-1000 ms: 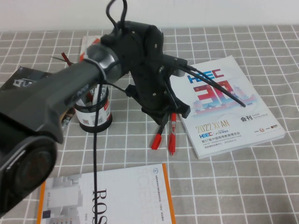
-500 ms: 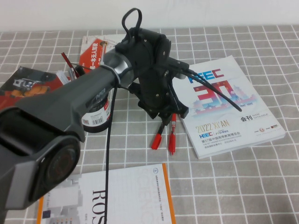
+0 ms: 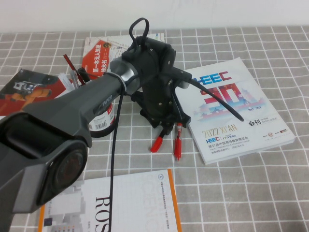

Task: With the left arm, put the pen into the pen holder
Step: Pick up the pen on the table

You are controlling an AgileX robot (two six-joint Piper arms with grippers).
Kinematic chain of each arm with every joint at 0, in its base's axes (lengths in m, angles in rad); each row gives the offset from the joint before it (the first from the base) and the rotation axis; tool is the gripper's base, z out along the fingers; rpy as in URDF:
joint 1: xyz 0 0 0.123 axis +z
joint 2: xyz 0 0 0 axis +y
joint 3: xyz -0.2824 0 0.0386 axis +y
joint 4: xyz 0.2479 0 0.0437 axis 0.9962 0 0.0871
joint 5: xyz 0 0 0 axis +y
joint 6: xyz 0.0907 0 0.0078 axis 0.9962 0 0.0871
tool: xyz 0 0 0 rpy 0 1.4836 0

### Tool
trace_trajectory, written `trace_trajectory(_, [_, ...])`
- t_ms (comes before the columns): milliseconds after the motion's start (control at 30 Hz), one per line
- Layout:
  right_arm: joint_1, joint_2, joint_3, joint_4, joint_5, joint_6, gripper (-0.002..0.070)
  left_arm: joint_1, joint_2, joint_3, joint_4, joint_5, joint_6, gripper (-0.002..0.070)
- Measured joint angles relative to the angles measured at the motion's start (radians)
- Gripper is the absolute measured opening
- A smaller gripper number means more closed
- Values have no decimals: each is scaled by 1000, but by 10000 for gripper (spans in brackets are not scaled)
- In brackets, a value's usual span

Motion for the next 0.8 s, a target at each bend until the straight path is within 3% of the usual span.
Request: trace_trajectory(800, [0,0,0,-38,0,0,-15,10,8,-9,-41,8,32,274])
